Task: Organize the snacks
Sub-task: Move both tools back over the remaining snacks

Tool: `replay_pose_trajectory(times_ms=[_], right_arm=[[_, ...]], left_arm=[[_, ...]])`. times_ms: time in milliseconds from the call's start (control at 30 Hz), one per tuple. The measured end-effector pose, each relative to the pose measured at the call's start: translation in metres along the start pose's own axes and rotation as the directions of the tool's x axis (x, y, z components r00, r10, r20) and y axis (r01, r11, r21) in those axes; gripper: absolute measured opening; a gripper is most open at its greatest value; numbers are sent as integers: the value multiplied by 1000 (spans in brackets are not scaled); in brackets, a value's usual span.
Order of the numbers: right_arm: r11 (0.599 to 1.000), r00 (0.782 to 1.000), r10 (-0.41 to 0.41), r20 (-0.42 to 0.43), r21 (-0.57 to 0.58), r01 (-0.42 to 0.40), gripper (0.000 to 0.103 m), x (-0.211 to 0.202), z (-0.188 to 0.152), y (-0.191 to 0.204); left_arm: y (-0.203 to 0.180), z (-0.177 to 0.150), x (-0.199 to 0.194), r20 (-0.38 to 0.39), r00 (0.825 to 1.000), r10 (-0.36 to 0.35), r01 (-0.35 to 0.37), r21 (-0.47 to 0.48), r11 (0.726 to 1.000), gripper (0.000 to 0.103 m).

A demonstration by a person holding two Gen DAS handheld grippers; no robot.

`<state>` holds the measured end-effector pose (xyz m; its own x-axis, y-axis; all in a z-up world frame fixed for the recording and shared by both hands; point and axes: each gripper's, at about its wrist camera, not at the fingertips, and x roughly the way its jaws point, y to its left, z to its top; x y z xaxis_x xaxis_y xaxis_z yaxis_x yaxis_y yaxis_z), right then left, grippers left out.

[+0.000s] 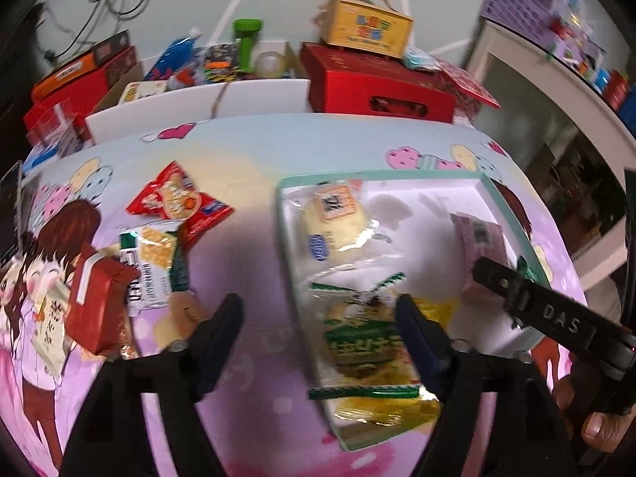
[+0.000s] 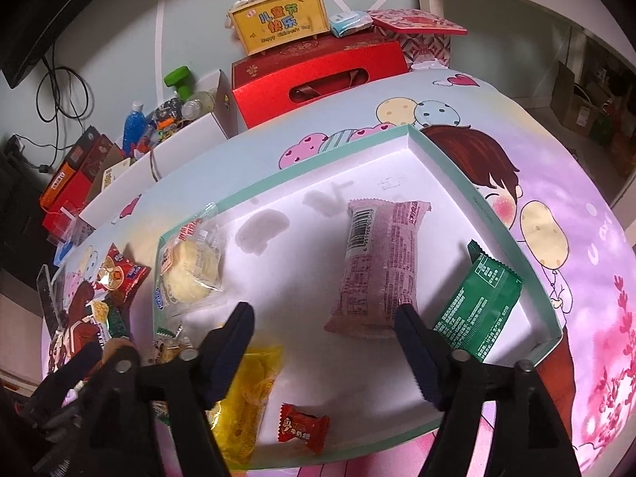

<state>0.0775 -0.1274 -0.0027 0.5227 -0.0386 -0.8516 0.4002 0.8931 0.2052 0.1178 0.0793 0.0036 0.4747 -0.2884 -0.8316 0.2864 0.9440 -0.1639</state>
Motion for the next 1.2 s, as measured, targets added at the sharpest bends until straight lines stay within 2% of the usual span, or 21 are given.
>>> replay_pose_trajectory(times_ms=[100,200,633,900,1067,1200], right_arm=[[1000,1000,-7,5,-4,7,90,1,0,1],[1000,1000,-13,15,-11,14,103,1,0,2],[998,999,-9,40,-61,11,103,0,-3,15],[996,999,4,46,-92,0,103,-4,-5,24],[990,996,58,67,-134,-49,103,-13,-7,42],[985,993,99,69,-147,-88,103,-16,-10,56]], left_arm=[[10,1,-2,13,1000,5,-4,-35,999,85],[19,1,-2,24,999,28,-26,-61,998,98],[47,-1,-6,54,997,63,-55,-140,989,99],[55,-1,-10,68,997,38,-27,-161,987,99],[60,0,-18,76,997,20,-8,-153,988,99],[70,1,-25,71,997,40,-30,-148,989,99]])
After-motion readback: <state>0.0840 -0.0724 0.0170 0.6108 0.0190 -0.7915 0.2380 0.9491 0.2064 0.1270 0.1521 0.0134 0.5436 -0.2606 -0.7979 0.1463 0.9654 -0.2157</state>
